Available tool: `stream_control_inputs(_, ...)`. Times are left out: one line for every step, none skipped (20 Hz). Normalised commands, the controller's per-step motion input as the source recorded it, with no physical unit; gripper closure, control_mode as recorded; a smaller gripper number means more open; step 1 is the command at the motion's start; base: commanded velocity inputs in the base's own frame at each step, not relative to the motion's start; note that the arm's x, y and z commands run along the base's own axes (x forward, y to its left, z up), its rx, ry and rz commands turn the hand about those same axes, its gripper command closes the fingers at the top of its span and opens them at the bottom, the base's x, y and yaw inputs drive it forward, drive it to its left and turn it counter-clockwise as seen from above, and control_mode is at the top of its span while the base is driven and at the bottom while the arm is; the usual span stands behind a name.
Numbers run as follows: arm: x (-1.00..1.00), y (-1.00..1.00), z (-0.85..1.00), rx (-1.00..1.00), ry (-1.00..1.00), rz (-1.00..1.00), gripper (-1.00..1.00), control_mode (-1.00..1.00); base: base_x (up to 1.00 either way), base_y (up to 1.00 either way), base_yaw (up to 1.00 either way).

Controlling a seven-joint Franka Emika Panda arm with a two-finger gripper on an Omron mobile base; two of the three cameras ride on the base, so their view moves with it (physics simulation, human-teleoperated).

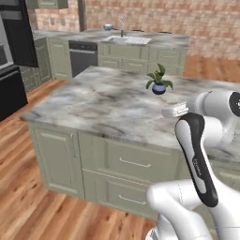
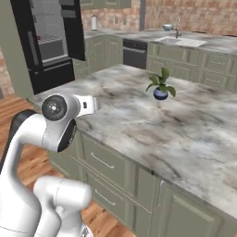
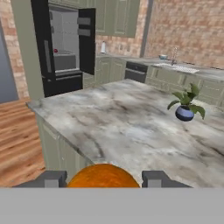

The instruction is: Retrieve the tangerine and pear from the fridge and place them into the bowl on the dining table.

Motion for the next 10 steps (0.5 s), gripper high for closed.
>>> stream_control_inputs(0.0,0.0,0.0,0.0,0.0,0.0,1.0,1.0,0.0,-1.0,-0.06)
stream_control_inputs(0.0,0.0,0.0,0.0,0.0,0.0,1.0,1.0,0.0,-1.0,-0.07)
stream_control_inputs(0.0,0.0,0.0,0.0,0.0,0.0,1.0,1.0,0.0,-1.0,-0.1)
stream_control_inputs(0.0,0.0,0.0,0.0,0.0,0.0,1.0,1.0,0.0,-1.0,-0.11)
stream_control_inputs(0.0,0.0,0.0,0.0,0.0,0.0,1.0,1.0,0.0,-1.0,-0.13)
stream_control_inputs(0.0,0.0,0.0,0.0,0.0,0.0,1.0,1.0,0.0,-1.0,-0.13)
stream_control_inputs(0.0,0.0,0.0,0.0,0.0,0.0,1.0,1.0,0.0,-1.0,-0.14)
stream_control_inputs(0.0,0.0,0.0,0.0,0.0,0.0,1.0,1.0,0.0,-1.0,-0.14)
stream_control_inputs(0.0,0.0,0.0,0.0,0.0,0.0,1.0,1.0,0.0,-1.0,-0.16)
stream_control_inputs(0.0,0.0,0.0,0.0,0.0,0.0,1.0,1.0,0.0,-1.0,-0.17)
